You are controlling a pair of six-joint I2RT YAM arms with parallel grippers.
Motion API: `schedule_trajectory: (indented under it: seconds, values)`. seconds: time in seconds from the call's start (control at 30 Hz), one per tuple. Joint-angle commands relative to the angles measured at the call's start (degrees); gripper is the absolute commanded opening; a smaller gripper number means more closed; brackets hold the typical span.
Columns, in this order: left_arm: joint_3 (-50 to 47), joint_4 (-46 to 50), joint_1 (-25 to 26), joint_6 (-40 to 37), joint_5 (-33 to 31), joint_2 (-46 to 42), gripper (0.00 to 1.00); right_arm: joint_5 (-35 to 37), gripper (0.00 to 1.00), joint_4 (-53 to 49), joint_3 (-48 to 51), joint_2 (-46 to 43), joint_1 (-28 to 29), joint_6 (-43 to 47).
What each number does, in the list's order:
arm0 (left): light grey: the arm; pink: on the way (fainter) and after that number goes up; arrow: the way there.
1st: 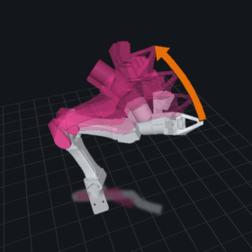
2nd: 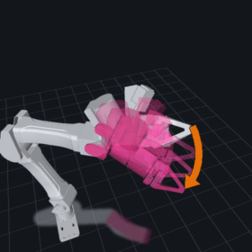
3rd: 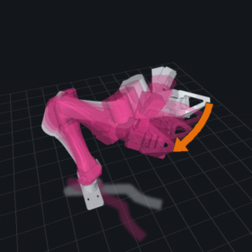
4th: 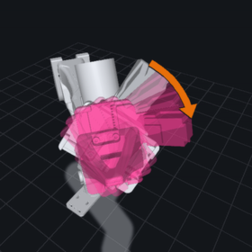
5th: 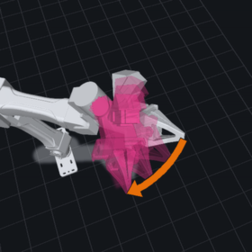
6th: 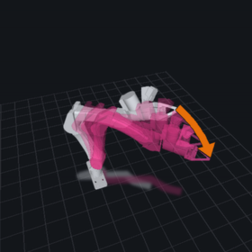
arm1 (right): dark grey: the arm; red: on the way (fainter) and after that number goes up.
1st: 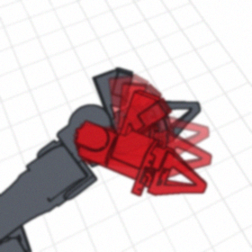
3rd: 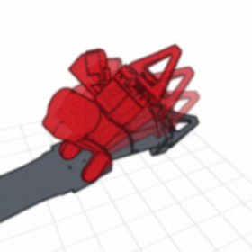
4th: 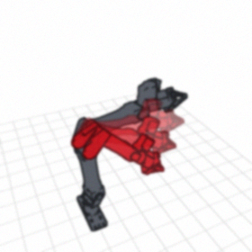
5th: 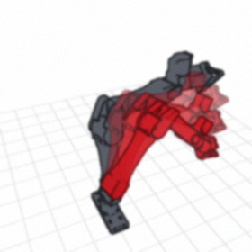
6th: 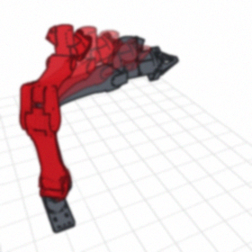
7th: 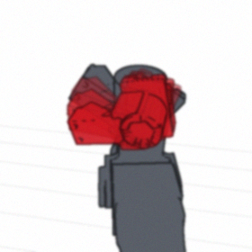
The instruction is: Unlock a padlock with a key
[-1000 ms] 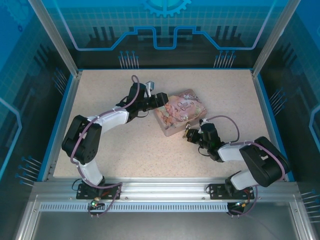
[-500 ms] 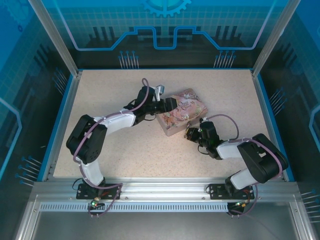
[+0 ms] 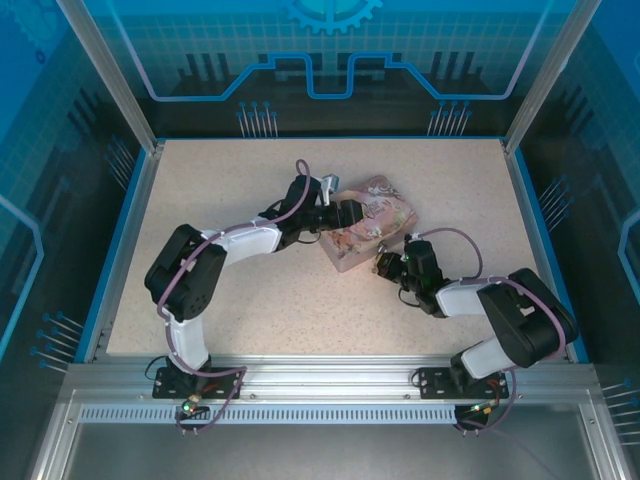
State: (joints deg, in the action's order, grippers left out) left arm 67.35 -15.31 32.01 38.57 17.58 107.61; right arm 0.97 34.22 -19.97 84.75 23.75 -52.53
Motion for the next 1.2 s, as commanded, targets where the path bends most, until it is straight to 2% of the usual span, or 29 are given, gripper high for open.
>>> schedule_trajectory:
  seconds: [0.0,0.47,0.73,0.97,1.17]
  values:
    - [-1.26,3.96,0.40,-1.56,-1.50,2.24,0.70,0.57,0.02,-0.53,-0.69,-1.58,-2.58,0.30]
    - [-1.88,3.27,0.26,-1.51,-1.82,3.29,0.71,-1.79,0.02,-4.35,-5.77,-0.05,-6.86,1.78]
    - [-2.39,2.84,0.29,-1.37,-1.66,3.40,0.71,-3.26,0.02,-13.44,-11.39,1.39,-8.06,7.35]
    - [-2.93,2.57,0.29,-1.35,-1.93,3.13,0.71,-0.11,0.01,-22.22,-15.78,4.14,-8.11,8.94]
    - [-3.45,2.78,0.15,-1.42,-2.48,3.04,0.71,2.37,0.01,-25.63,-17.65,6.55,-8.16,8.12]
